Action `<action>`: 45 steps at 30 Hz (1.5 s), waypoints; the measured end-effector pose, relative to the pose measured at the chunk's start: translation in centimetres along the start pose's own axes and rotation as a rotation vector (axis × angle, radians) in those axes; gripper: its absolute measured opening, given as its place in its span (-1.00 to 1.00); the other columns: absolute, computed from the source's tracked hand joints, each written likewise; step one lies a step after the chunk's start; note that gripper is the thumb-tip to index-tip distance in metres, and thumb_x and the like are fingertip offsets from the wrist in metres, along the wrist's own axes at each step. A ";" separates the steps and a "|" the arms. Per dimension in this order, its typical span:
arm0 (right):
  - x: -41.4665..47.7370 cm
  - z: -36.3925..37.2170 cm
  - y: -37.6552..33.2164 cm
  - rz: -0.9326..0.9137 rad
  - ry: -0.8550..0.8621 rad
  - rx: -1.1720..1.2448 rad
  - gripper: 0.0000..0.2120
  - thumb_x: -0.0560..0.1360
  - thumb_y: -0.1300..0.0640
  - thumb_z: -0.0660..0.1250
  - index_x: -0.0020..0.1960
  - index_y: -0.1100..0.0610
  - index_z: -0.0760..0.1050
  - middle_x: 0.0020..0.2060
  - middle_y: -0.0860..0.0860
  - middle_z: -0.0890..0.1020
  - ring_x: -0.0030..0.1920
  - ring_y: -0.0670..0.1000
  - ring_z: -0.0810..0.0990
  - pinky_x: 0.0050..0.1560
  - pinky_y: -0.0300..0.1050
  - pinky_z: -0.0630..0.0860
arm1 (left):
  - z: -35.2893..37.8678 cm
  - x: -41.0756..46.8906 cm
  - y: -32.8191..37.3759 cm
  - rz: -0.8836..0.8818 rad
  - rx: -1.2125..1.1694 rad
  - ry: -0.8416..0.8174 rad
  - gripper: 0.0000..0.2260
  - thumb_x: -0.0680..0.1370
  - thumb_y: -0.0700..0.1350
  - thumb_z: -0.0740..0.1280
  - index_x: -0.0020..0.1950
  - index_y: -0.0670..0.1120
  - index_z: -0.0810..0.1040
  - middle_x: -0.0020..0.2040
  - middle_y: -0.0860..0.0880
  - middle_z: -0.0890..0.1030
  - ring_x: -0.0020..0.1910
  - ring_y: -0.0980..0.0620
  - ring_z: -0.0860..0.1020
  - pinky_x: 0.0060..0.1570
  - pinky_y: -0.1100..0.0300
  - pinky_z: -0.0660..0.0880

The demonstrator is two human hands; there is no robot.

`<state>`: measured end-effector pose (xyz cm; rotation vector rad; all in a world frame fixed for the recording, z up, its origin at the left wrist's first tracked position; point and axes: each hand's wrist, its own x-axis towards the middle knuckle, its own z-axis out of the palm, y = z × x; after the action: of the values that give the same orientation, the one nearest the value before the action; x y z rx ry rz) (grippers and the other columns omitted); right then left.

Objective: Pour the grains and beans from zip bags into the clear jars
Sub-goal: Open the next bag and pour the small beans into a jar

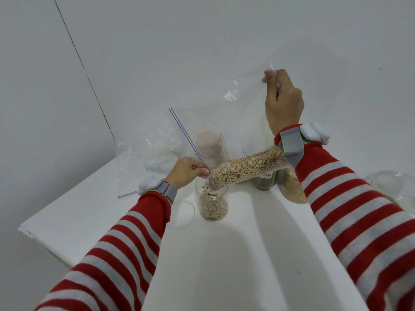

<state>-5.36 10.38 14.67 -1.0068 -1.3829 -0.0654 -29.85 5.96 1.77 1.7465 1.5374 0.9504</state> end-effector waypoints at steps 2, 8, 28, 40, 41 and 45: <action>0.0 0.0 0.0 -0.004 -0.002 0.001 -0.63 0.66 -0.08 0.12 -0.01 0.17 0.55 -0.55 -0.11 0.27 -0.56 -0.12 0.27 -0.48 -0.22 0.16 | 0.0 0.0 0.1 0.000 0.001 0.001 -0.90 0.50 -0.30 0.43 -0.04 -0.31 0.66 -0.26 -0.02 0.66 -0.31 0.25 0.65 -0.22 0.47 0.48; 0.0 0.0 0.2 -0.004 -0.009 -0.005 -0.64 0.66 -0.08 0.12 -0.01 0.16 0.55 -0.55 -0.12 0.28 -0.55 -0.13 0.28 -0.48 -0.23 0.16 | 0.1 0.0 0.2 -0.011 0.004 0.014 -0.90 0.49 -0.33 0.42 -0.03 -0.35 0.64 -0.28 0.00 0.65 -0.34 0.24 0.65 -0.25 0.45 0.50; 0.0 0.1 0.3 -0.024 -0.021 0.006 -0.50 0.60 -0.21 0.00 0.02 0.14 0.54 -0.33 0.10 0.62 -0.48 0.04 0.40 -0.42 -0.16 0.26 | 0.1 0.0 -0.2 -0.004 0.007 0.007 -0.92 0.49 -0.29 0.44 -0.05 -0.29 0.67 -0.27 0.00 0.67 -0.29 0.20 0.66 -0.17 0.41 0.53; 0.2 0.0 0.2 -0.020 -0.016 0.009 -0.51 0.61 -0.19 0.02 0.01 0.15 0.54 -0.41 0.10 0.55 -0.52 -0.03 0.30 -0.42 -0.17 0.22 | 0.1 0.1 -0.1 -0.005 0.009 0.018 -0.91 0.49 -0.28 0.44 -0.05 -0.30 0.66 -0.25 -0.02 0.67 -0.31 0.23 0.66 -0.20 0.45 0.50; 0.2 0.0 0.2 -0.022 -0.015 0.004 -0.53 0.62 -0.18 0.03 0.01 0.15 0.54 -0.42 0.09 0.55 -0.51 -0.01 0.32 -0.42 -0.17 0.23 | 0.1 0.1 -0.1 -0.007 0.012 0.017 -0.91 0.49 -0.28 0.44 -0.05 -0.30 0.66 -0.25 -0.01 0.67 -0.31 0.23 0.66 -0.19 0.44 0.51; 0.2 0.2 0.3 -0.021 -0.016 -0.009 -0.60 0.65 -0.12 0.09 0.00 0.15 0.54 -0.45 0.06 0.50 -0.51 0.01 0.31 -0.43 -0.16 0.23 | 0.0 0.1 -0.2 -0.004 0.014 0.009 -0.95 0.49 -0.27 0.44 -0.09 -0.24 0.67 -0.25 -0.03 0.68 -0.29 0.21 0.66 -0.16 0.42 0.51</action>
<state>-5.28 10.79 14.62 -1.0025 -1.4090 -0.0797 -29.90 6.07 1.62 1.7505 1.5564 0.9492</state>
